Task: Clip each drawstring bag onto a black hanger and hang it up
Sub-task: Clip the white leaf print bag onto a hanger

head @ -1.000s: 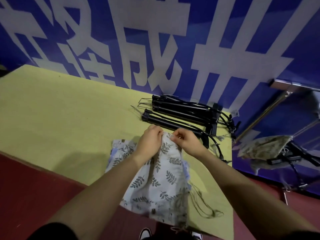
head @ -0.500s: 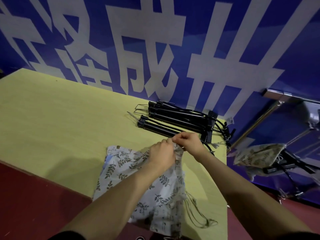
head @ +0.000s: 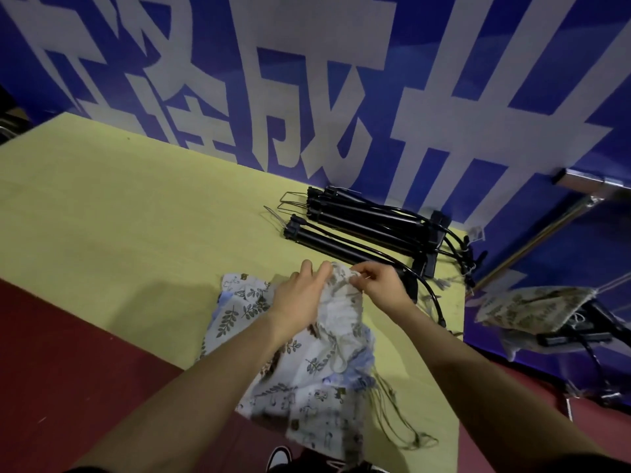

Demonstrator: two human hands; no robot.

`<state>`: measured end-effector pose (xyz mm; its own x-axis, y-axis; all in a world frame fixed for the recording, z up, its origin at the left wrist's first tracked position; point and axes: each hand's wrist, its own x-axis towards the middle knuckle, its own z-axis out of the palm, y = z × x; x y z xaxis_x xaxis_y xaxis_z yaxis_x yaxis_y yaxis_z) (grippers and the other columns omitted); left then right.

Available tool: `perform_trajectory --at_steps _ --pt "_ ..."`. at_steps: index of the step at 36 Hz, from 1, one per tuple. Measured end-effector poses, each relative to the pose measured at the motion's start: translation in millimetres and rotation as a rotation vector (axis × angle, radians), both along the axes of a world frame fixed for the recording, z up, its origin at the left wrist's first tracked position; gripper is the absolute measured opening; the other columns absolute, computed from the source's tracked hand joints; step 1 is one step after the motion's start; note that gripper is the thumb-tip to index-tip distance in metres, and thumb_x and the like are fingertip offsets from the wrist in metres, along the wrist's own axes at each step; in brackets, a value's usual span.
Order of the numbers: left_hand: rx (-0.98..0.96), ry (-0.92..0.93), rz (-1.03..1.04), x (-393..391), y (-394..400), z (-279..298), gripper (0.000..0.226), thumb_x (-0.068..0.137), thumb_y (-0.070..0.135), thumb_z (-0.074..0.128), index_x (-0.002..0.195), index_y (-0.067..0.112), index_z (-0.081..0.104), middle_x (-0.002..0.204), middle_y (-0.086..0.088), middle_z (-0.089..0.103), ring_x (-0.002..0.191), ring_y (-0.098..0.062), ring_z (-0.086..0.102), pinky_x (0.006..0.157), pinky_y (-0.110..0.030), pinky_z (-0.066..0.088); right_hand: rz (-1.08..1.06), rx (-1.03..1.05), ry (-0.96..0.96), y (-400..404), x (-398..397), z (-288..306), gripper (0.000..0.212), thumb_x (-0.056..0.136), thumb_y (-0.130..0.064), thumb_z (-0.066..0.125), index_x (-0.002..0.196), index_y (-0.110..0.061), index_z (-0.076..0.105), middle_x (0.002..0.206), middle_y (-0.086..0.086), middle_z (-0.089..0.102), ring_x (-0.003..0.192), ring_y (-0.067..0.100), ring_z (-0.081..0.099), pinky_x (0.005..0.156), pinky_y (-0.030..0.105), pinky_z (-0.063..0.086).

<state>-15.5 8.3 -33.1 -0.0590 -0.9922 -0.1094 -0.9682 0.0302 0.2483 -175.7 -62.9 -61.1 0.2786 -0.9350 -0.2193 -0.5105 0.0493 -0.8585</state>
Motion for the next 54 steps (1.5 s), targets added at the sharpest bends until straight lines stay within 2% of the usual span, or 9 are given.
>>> perform_trajectory --at_steps 4,8,14,22,26,35,44,48,54 --pt "0.006 0.020 -0.010 18.2 -8.9 6.1 0.050 0.082 -0.010 0.043 0.123 0.018 0.036 0.111 -0.009 0.044 0.052 -0.008 0.032 0.040 -0.020 0.023 -0.136 0.061 -0.079 -7.4 -3.1 -5.9 0.016 0.093 -0.006 0.052 0.098 -0.009 0.066 0.090 0.008 0.067 0.081 0.025 0.062 0.071 0.029 0.047" --pt "0.081 0.002 0.031 38.6 -23.1 2.7 0.052 0.086 -0.007 0.042 0.132 0.018 0.038 0.120 -0.009 0.040 0.058 -0.019 0.045 0.043 -0.026 0.029 -0.049 -0.048 0.303 -17.0 -5.1 -31.0 0.026 0.094 -0.002 0.044 0.108 -0.008 0.065 0.100 0.018 0.068 0.078 0.031 0.063 0.063 0.028 0.044" --pt "0.134 0.015 0.097 43.7 -38.1 -6.9 0.055 0.090 -0.002 0.039 0.141 0.017 0.035 0.129 -0.010 0.034 0.076 -0.028 0.056 0.058 -0.033 0.039 0.203 -0.100 0.589 -25.7 -1.8 -61.2 0.046 0.089 0.007 0.041 0.127 -0.015 0.055 0.127 0.012 0.042 0.118 0.030 0.046 0.095 0.036 0.042" --pt "0.085 0.133 0.070 29.2 -43.8 -6.9 0.045 0.091 0.003 0.042 0.135 0.014 0.045 0.125 -0.007 0.037 0.088 -0.024 0.055 0.063 -0.029 0.037 0.224 -0.145 0.642 -31.4 -6.3 -76.0 0.014 0.092 0.001 0.044 0.087 -0.009 0.050 0.101 0.009 0.041 0.090 0.033 0.054 0.076 0.036 0.045" --pt "0.074 0.078 0.060 31.6 -42.6 -10.4 0.046 0.088 0.002 0.045 0.133 0.014 0.047 0.124 -0.006 0.038 0.106 -0.023 0.047 0.070 -0.029 0.040 0.305 -0.120 0.693 -29.5 -9.4 -78.0 0.025 0.085 0.012 0.042 0.104 0.000 0.052 0.114 0.016 0.046 0.099 0.034 0.053 0.078 0.036 0.044" --pt "0.154 0.071 0.032 34.8 -37.0 -1.8 0.055 0.077 -0.004 0.050 0.128 0.016 0.048 0.133 -0.002 0.033 0.098 -0.023 0.053 0.056 -0.030 0.039 0.100 -0.116 0.088 -15.0 23.3 -24.7 0.009 0.094 -0.015 0.054 0.087 -0.020 0.057 0.114 0.004 0.041 0.111 0.016 0.038 0.100 0.027 0.030" --pt "0.048 0.307 0.093 40.9 -30.7 25.9 0.064 0.083 -0.003 0.050 0.142 0.015 0.035 0.140 0.001 0.026 0.072 -0.016 0.045 0.064 -0.027 0.041 0.096 -0.111 0.048 -0.7 63.9 -15.6 0.015 0.087 -0.011 0.061 0.076 -0.021 0.063 0.115 0.008 0.048 0.112 0.019 0.042 0.094 0.029 0.039" --pt "-0.032 0.294 0.123 51.6 -29.6 33.8 0.057 0.085 -0.004 0.047 0.138 0.012 0.038 0.132 -0.004 0.029 0.093 -0.021 0.049 0.075 -0.037 0.050 0.141 -0.092 0.001 1.4 73.8 -4.4 0.019 0.088 0.003 0.052 0.076 -0.010 0.060 0.080 0.001 0.060 0.074 0.014 0.054 0.064 0.012 0.041" --pt "-0.074 0.030 0.047 51.6 -37.3 45.3 0.062 0.085 -0.004 0.043 0.142 0.018 0.030 0.131 -0.012 0.027 0.113 -0.031 0.042 0.075 -0.037 0.048 0.149 -0.263 0.192 -9.7 69.7 8.2 0.021 0.087 -0.015 0.065 0.106 -0.007 0.064 0.106 0.012 0.057 0.097 0.023 0.054 0.073 0.017 0.029"
